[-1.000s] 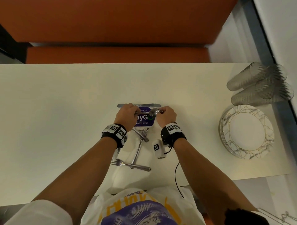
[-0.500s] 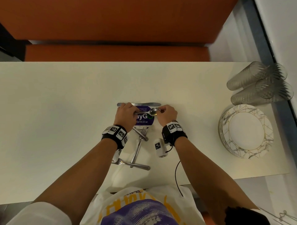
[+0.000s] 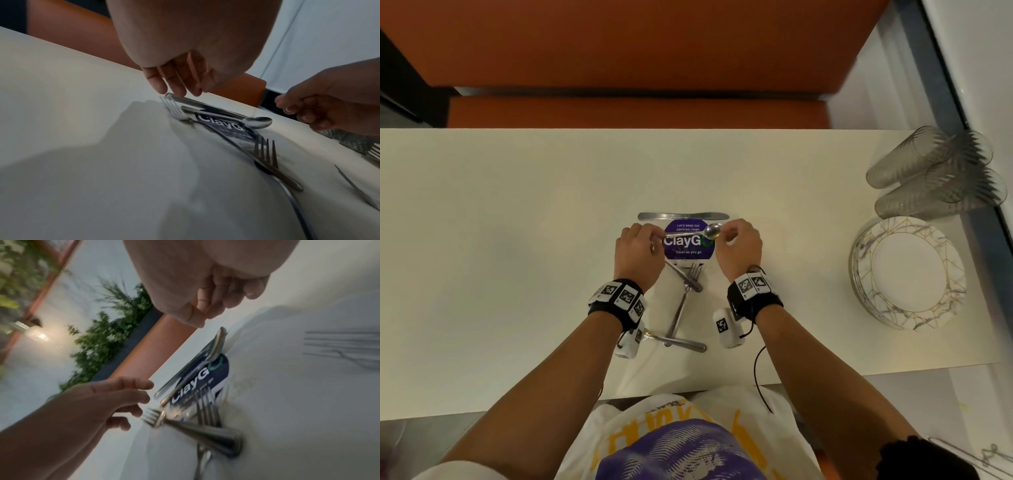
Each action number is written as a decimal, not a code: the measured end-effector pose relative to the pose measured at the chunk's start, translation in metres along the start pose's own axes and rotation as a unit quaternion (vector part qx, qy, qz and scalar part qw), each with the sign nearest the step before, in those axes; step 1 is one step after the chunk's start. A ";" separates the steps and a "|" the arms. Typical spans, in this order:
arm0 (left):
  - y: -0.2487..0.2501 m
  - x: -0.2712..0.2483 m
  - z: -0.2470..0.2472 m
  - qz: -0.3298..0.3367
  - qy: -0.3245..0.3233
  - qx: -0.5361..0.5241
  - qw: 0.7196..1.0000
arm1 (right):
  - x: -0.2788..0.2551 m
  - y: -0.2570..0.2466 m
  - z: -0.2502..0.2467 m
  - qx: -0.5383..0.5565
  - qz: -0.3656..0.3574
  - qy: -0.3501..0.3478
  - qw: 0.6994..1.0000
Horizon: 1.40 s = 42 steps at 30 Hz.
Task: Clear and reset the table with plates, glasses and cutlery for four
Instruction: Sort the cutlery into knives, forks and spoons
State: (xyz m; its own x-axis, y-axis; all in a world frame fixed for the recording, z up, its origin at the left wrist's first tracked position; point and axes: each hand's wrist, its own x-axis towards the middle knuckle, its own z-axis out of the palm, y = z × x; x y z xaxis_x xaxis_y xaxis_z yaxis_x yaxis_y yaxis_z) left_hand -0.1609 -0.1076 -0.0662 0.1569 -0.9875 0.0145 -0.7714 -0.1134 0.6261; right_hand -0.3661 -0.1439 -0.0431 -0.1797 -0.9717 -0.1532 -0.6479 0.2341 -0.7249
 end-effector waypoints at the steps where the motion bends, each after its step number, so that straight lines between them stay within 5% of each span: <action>1: -0.003 -0.005 -0.002 -0.003 -0.001 -0.001 1.000 | -0.006 -0.003 0.003 -0.003 -0.026 -0.018 0.999; 7: -0.017 -0.034 -0.016 -0.052 -0.034 -0.041 0.997 | -0.029 -0.022 0.043 -0.163 -0.168 -0.155 0.960; 14: -0.036 -0.059 -0.034 -0.147 -0.101 -0.088 0.980 | -0.034 -0.039 0.068 -0.349 -0.171 -0.236 0.891; 19: -0.044 -0.067 -0.045 -0.179 -0.097 -0.132 0.970 | -0.036 -0.054 0.064 -0.270 -0.113 -0.245 0.925; 23: -0.040 -0.068 -0.053 -0.187 -0.081 -0.155 0.967 | -0.046 -0.065 0.062 -0.093 -0.072 -0.201 0.972; 35: -0.041 -0.076 -0.061 -0.290 -0.009 -0.341 0.894 | -0.108 -0.073 0.074 -0.011 -0.070 -0.253 0.965; 42: -0.040 -0.094 -0.062 -0.331 -0.042 -0.410 0.849 | -0.106 -0.027 0.042 -0.037 -0.026 -0.140 0.989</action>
State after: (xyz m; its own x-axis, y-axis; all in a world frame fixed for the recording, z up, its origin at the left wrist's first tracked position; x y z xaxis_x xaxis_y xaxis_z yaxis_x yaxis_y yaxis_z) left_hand -0.1065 -0.0038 -0.0436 0.3180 -0.7457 -0.5855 0.1617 -0.5659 0.8085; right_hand -0.2984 -0.0485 -0.0360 0.0614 -0.9506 -0.3043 -0.7054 0.1743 -0.6870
